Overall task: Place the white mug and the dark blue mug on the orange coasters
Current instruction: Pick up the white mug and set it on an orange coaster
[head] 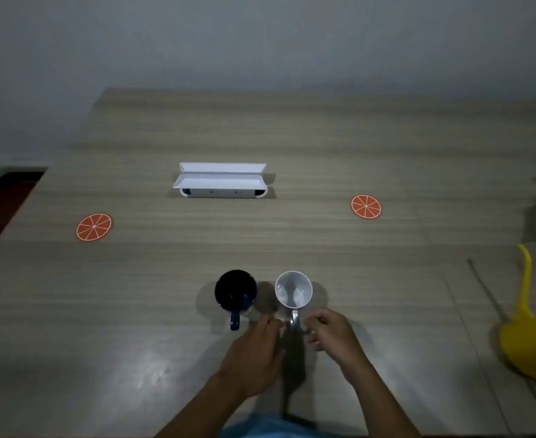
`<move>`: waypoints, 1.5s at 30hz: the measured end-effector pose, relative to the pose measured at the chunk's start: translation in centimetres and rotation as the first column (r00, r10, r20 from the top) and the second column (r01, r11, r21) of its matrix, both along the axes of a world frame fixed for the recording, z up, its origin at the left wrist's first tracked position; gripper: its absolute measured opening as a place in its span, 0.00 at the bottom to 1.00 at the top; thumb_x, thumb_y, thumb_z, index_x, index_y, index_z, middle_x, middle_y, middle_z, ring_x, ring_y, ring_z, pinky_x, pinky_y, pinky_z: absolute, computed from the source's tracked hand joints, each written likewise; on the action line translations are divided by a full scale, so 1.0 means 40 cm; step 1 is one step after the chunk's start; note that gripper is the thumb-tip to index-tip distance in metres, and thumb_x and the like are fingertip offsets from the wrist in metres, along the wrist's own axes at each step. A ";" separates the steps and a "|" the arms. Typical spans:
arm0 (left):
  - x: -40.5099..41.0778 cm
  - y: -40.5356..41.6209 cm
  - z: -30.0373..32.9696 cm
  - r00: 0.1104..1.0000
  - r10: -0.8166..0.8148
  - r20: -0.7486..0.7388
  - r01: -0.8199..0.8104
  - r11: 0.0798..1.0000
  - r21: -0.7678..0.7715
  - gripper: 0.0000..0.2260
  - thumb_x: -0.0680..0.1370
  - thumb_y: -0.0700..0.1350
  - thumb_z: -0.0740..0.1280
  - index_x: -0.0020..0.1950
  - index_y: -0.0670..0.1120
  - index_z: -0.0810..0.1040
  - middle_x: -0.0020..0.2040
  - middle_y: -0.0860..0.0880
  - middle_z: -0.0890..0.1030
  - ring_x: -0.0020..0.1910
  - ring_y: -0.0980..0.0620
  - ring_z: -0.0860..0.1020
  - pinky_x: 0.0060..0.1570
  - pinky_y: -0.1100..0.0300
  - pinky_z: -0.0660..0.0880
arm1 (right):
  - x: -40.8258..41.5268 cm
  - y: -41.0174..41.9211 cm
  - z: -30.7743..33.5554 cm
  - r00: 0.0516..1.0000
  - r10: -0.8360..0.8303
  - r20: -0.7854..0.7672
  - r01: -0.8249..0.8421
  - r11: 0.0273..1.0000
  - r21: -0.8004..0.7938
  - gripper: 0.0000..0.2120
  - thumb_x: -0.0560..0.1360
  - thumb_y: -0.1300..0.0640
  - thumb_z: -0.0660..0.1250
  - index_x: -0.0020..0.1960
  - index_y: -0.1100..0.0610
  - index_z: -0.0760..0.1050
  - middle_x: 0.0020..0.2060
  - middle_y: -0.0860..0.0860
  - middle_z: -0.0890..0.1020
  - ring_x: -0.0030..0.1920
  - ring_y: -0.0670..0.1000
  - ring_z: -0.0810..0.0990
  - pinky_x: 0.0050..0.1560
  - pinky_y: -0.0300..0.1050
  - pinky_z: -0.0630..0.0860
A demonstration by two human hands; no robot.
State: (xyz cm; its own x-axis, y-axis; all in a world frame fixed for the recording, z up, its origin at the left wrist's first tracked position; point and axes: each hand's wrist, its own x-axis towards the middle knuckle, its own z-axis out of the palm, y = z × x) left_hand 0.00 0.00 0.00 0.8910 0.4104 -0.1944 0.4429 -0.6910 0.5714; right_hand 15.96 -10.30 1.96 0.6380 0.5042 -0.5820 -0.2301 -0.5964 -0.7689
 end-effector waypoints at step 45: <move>0.574 0.044 -0.171 0.977 0.050 -0.207 0.001 0.970 0.243 0.52 0.67 0.82 0.50 0.81 0.51 0.47 0.82 0.50 0.42 0.79 0.42 0.37 0.69 0.25 0.39 | 0.671 0.121 -0.046 0.909 -0.394 0.139 0.333 0.884 0.328 0.13 0.82 0.62 0.62 0.42 0.58 0.81 0.37 0.52 0.82 0.29 0.44 0.77 0.37 0.43 0.76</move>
